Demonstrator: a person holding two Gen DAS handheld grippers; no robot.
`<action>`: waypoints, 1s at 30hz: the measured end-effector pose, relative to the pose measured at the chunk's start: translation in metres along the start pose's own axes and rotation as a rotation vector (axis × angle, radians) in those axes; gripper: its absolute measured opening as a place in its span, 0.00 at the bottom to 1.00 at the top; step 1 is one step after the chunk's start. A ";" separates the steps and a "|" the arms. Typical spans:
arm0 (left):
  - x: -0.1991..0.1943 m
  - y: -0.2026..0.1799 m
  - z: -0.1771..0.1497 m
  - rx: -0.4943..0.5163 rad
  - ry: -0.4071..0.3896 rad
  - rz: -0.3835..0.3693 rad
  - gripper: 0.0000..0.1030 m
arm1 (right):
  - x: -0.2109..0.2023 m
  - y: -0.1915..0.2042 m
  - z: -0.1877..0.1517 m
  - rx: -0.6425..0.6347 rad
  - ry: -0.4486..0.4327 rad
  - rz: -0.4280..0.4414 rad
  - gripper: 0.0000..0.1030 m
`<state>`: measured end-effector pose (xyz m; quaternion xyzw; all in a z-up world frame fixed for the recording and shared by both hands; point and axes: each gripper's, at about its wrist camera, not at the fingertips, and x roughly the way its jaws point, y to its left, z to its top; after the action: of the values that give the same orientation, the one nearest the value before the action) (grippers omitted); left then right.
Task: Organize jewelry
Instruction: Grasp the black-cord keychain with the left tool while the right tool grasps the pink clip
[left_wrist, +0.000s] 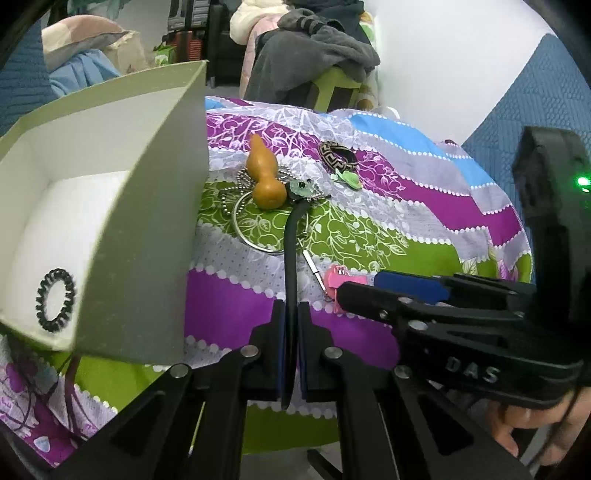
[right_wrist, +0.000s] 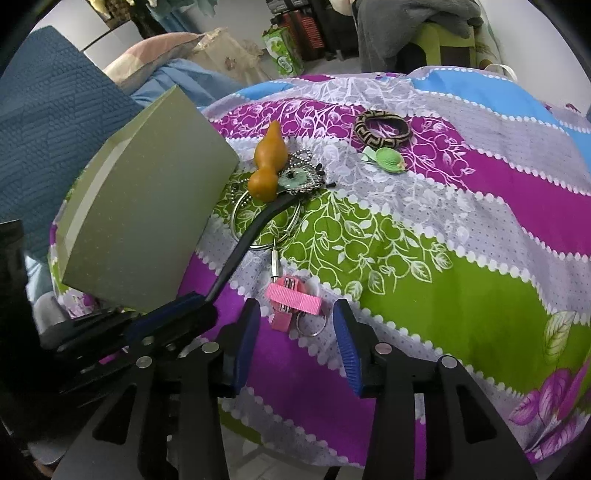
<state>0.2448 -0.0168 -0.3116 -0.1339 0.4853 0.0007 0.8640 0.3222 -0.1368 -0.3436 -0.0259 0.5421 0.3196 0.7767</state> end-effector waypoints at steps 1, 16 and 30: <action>-0.001 0.001 -0.001 -0.003 0.001 -0.002 0.03 | 0.001 0.001 0.001 -0.006 0.000 -0.001 0.38; -0.015 0.002 -0.007 -0.028 -0.005 -0.029 0.03 | 0.007 0.010 0.004 -0.062 -0.007 -0.085 0.30; -0.036 -0.016 0.012 -0.019 -0.053 -0.059 0.03 | -0.065 -0.019 -0.018 0.120 -0.122 -0.131 0.30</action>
<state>0.2379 -0.0248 -0.2713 -0.1565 0.4580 -0.0167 0.8749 0.3041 -0.1887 -0.3009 0.0050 0.5092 0.2361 0.8276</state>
